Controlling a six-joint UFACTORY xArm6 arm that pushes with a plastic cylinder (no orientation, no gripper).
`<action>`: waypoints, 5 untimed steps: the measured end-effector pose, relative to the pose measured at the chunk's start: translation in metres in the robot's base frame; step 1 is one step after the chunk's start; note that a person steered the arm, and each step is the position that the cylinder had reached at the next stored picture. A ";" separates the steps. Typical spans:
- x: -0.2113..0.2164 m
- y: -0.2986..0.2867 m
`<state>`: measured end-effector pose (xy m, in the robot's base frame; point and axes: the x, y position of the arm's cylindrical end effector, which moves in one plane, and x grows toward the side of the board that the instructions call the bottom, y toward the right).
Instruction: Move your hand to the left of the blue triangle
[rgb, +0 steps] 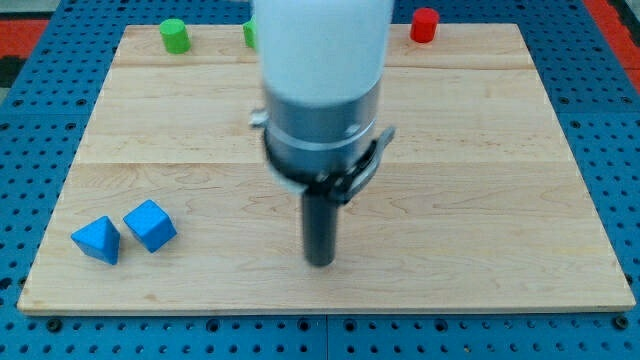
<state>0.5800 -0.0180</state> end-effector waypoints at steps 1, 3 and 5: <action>0.038 -0.051; 0.038 -0.181; -0.024 -0.246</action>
